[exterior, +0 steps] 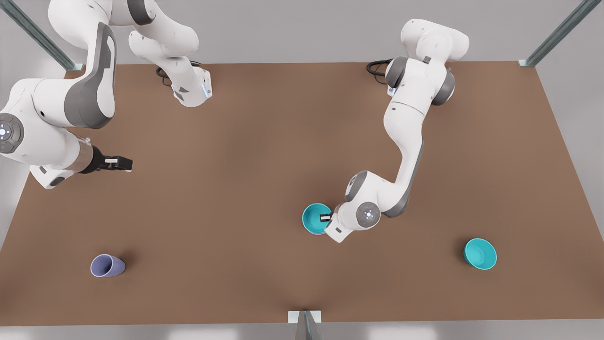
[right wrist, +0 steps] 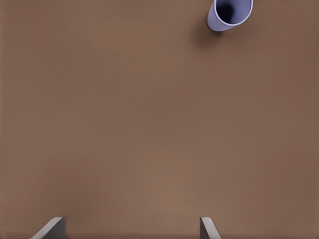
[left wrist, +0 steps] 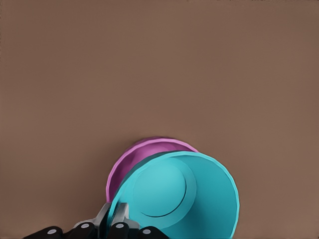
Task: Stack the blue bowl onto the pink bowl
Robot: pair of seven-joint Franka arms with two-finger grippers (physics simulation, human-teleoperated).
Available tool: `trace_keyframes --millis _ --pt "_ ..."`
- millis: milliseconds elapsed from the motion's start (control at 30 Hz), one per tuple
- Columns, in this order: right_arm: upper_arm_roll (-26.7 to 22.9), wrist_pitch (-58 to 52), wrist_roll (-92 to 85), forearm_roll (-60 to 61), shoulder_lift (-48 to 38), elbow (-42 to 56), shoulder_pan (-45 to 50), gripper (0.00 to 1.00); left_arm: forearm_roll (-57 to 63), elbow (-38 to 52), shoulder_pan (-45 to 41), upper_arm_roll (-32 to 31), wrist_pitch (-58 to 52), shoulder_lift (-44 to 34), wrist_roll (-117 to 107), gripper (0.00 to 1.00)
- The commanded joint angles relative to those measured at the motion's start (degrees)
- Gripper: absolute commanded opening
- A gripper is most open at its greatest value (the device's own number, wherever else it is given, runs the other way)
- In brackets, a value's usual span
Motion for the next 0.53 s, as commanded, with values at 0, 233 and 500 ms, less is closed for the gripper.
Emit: trace_keyframes --millis 0,233,500 --pt "-0.02 -0.04 -2.04 -0.01 -0.03 0.03 -0.04 1.00 -0.09 0.08 0.08 -0.01 0.78 0.00 -10.33 1.00" --pt "-0.02 -0.04 -2.13 -0.01 0.15 0.11 -0.04 1.00 13.60 -0.01 18.88 0.34 -34.38 -20.83 13.38 1.00" --pt "-0.02 -0.04 -2.39 0.08 0.15 0.20 -0.04 1.00 16.43 -20.75 21.97 0.52 -25.76 -40.08 27.12 1.00"
